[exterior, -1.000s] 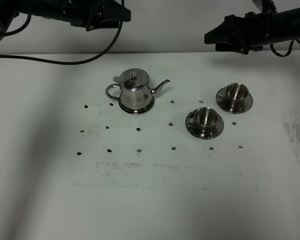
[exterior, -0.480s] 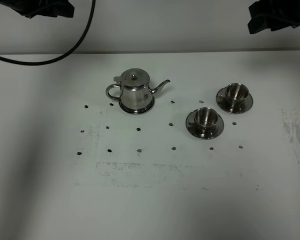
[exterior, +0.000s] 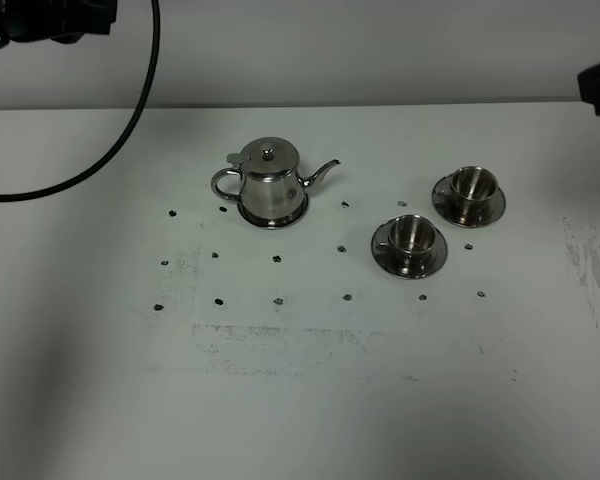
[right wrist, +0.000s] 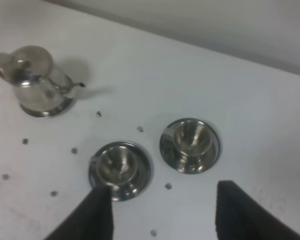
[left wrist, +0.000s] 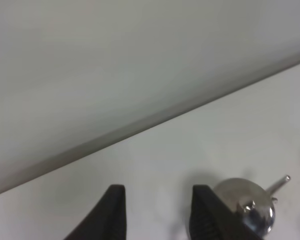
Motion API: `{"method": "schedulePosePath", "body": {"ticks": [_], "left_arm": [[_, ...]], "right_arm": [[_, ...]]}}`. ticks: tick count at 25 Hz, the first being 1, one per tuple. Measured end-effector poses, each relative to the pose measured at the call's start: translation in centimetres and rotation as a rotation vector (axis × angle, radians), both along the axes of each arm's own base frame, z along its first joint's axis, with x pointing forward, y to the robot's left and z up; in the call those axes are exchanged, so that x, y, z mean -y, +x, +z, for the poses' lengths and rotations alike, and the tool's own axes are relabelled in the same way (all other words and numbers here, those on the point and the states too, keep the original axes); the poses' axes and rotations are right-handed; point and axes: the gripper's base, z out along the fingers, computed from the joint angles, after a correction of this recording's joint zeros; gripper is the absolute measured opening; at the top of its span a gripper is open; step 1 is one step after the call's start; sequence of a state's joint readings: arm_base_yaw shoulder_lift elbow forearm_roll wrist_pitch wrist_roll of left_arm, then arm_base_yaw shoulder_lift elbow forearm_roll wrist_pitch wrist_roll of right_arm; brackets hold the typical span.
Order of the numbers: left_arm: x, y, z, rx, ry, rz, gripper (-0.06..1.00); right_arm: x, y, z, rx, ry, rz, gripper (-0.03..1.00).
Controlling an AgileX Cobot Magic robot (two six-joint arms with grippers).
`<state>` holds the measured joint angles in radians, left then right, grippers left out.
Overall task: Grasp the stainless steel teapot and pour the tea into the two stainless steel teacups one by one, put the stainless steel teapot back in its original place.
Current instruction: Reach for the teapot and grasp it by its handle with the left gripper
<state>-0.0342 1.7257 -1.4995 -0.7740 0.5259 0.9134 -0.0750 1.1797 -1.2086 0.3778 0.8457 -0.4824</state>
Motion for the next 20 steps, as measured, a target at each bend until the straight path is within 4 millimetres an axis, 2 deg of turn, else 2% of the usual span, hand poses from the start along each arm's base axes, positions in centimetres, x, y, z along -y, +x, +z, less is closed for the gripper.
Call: {"method": "schedulePosePath", "body": {"ticks": [5,11,15,20], "left_arm": [[0.2,-0.7,-2.3,-0.004,0.04,-0.068,0.32],[0.4,-1.0,-2.7,-0.004,0.065,-0.118,0.31],[0.5,-1.2,-2.8,-0.013,0.077,-0.153,0.31],[0.7,-1.7,-3.1,-0.053,0.096,-0.206,0.31]], "right_arm": [[-0.7,-8.0,1.1,0.148,0.007,0.002,0.48],[-1.6,-16.5,0.4,0.237,0.028,0.021,0.48],[-1.9,-19.9,-1.4,0.247,0.071,-0.006,0.48],[-0.7,-22.1,-5.0,0.198,0.037,-0.16,0.46]]}}
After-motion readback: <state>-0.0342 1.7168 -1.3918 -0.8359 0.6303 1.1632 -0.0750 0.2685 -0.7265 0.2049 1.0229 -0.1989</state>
